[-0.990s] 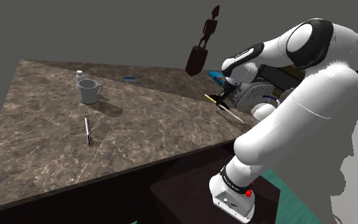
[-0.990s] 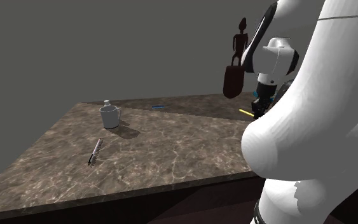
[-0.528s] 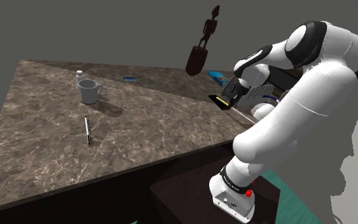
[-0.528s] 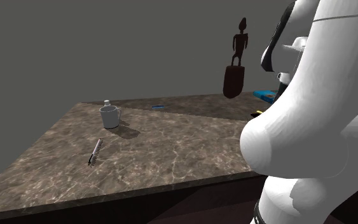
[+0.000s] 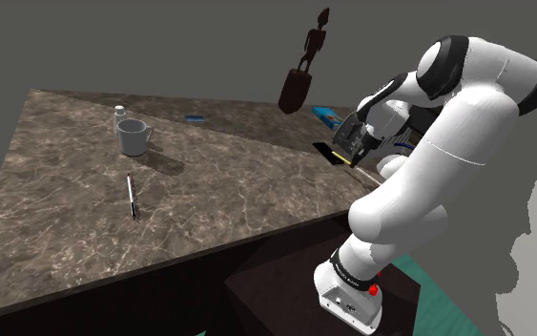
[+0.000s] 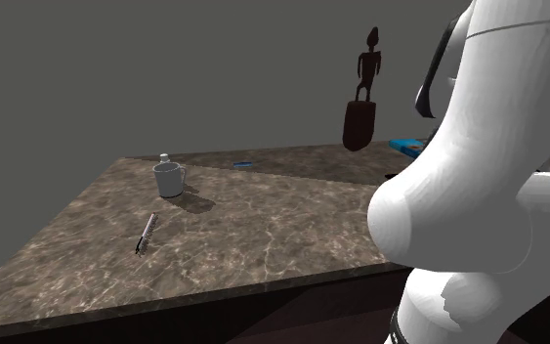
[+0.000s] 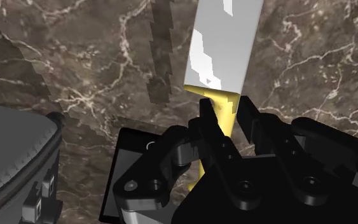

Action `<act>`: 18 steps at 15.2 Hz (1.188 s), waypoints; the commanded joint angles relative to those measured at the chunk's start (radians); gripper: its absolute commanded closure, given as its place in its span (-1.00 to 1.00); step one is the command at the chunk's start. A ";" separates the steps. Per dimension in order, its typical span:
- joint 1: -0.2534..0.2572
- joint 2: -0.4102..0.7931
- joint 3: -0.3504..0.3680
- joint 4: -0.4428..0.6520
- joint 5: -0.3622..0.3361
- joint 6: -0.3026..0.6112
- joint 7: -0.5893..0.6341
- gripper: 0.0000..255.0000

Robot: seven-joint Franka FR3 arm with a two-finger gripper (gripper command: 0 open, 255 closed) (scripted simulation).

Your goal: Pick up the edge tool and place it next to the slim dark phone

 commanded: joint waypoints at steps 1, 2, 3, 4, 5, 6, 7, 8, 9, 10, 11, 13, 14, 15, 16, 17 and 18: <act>-0.004 0.025 0.003 -0.004 0.024 0.023 -0.021 1.00; -0.006 0.037 0.006 -0.006 0.037 0.035 -0.030 1.00; -0.008 0.049 0.009 -0.008 0.049 0.046 -0.039 1.00; -0.010 0.061 0.012 -0.011 0.062 0.058 -0.049 1.00; -0.012 0.074 0.016 -0.012 0.076 0.069 -0.059 1.00; -0.015 0.086 0.021 -0.014 0.089 0.080 -0.069 1.00; -0.018 0.099 0.025 -0.015 0.103 0.091 -0.079 1.00; -0.022 0.112 0.030 -0.016 0.117 0.102 -0.090 1.00; -0.024 0.122 0.034 -0.017 0.128 0.111 -0.098 1.00; -0.025 0.122 0.035 -0.017 0.128 0.111 -0.097 1.00; -0.025 0.122 0.035 -0.017 0.128 0.111 -0.097 1.00; -0.025 0.122 0.035 -0.017 0.128 0.111 -0.097 1.00; -0.025 0.122 0.035 -0.017 0.128 0.111 -0.097 1.00; -0.025 0.122 0.035 -0.017 0.128 0.111 -0.097 1.00; -0.025 0.122 0.035 -0.017 0.128 0.111 -0.097 1.00; -0.025 0.122 0.035 -0.017 0.128 0.111 -0.097 -1.00; -0.025 0.122 0.035 -0.017 0.128 0.111 -0.097 -1.00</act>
